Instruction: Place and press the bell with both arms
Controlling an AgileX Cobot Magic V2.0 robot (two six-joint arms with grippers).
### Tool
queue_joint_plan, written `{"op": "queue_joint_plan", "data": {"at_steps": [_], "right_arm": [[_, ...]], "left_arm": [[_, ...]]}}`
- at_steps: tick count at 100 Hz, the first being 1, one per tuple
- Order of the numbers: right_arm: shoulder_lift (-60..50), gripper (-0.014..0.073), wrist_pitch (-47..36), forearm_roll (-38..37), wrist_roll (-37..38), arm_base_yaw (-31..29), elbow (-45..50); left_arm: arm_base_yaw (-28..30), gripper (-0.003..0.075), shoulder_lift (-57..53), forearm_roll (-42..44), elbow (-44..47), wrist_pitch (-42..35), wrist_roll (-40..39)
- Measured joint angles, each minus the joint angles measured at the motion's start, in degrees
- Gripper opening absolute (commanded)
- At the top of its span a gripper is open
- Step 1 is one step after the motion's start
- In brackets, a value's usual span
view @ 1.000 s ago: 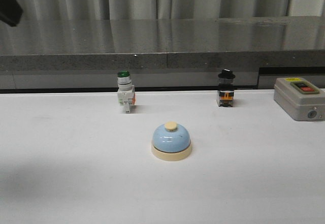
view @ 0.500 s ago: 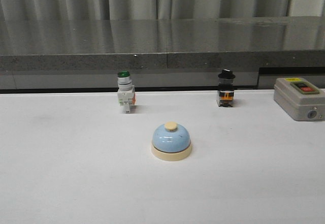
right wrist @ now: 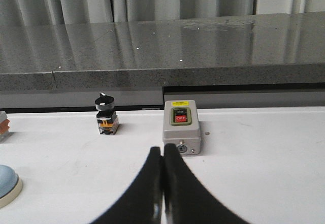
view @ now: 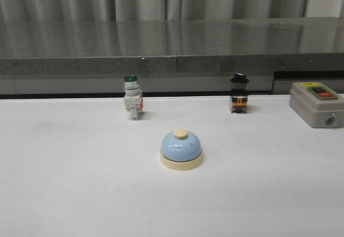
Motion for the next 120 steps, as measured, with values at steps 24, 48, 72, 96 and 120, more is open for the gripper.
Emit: {"op": "queue_joint_plan", "data": {"at_steps": [24,48,72,96,120], "right_arm": [[0.0,-0.0060,0.0,0.0,0.0,0.0,0.0],[0.0,-0.0060,0.0,0.0,0.0,0.0,0.0],[0.0,-0.0060,0.0,0.0,0.0,0.0,0.0],[0.0,-0.0060,0.0,0.0,0.0,0.0,0.0],[0.0,-0.0060,0.0,0.0,0.0,0.0,0.0]], "left_arm": [[0.0,-0.0020,0.0,0.0,0.0,0.0,0.0],[0.0,-0.0019,0.0,0.3,0.0,0.0,0.0],[0.0,-0.0020,-2.2,6.3,2.5,-6.1,0.0],[1.8,-0.0020,-11.9,8.0,13.5,-14.4,0.0],[7.2,-0.0020,-22.5,8.0,25.9,-18.9,0.0]]}}
